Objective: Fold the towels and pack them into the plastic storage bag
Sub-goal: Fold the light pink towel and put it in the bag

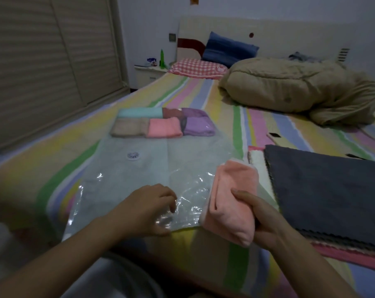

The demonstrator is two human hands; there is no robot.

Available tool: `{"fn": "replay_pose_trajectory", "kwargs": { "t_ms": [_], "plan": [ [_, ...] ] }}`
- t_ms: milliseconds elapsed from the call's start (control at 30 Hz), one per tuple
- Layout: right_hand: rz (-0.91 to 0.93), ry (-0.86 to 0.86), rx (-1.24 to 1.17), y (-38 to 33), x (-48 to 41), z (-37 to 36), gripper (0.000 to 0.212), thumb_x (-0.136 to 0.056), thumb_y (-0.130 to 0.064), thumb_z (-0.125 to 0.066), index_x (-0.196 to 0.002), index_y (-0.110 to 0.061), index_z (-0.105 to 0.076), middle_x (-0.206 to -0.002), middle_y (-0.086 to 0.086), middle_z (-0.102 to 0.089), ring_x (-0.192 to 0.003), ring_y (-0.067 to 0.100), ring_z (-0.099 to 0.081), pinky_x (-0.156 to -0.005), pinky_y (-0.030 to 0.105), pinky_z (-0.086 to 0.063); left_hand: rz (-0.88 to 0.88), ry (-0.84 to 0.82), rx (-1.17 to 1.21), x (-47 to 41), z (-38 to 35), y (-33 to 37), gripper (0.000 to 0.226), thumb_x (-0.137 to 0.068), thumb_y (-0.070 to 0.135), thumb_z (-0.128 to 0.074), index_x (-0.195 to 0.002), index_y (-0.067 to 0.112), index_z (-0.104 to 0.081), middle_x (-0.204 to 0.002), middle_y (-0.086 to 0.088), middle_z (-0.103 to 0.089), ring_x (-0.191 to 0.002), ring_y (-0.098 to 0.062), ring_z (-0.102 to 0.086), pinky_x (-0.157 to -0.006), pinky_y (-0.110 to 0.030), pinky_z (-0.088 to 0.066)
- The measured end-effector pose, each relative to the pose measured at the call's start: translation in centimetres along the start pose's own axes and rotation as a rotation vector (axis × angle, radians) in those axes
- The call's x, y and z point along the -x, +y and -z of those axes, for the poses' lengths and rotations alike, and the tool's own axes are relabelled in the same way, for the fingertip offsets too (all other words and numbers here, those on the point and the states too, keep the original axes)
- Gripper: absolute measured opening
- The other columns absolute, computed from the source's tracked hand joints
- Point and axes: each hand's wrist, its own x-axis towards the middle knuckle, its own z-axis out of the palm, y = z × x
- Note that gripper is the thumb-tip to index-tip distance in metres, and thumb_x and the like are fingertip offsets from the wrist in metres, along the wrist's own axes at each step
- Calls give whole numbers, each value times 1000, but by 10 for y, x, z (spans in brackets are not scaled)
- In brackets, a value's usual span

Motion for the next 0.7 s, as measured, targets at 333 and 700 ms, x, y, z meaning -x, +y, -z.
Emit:
{"fn": "replay_pose_trajectory", "kwargs": {
  "t_ms": [333, 700],
  "plan": [
    [22, 19, -18, 2, 2, 16, 35, -79, -16, -67, -110, 0, -62, -94, 22, -72, -88, 35, -65, -77, 47, -51, -73, -40, -89, -5, 5, 0, 16, -75, 45, -58, -82, 31, -65, -105, 16, -64, -94, -9, -60, -60, -29, -50],
    [10, 25, -28, 2, 4, 24, 58, -67, -20, -77, -119, -2, -59, -107, 25, -68, -100, 40, -63, -77, 49, -53, 315, 385, -52, -8, 25, 25, 14, -78, 33, -58, -69, 24, -64, -63, 6, -64, -59, -17, -62, -53, -33, -50]
  ]
}}
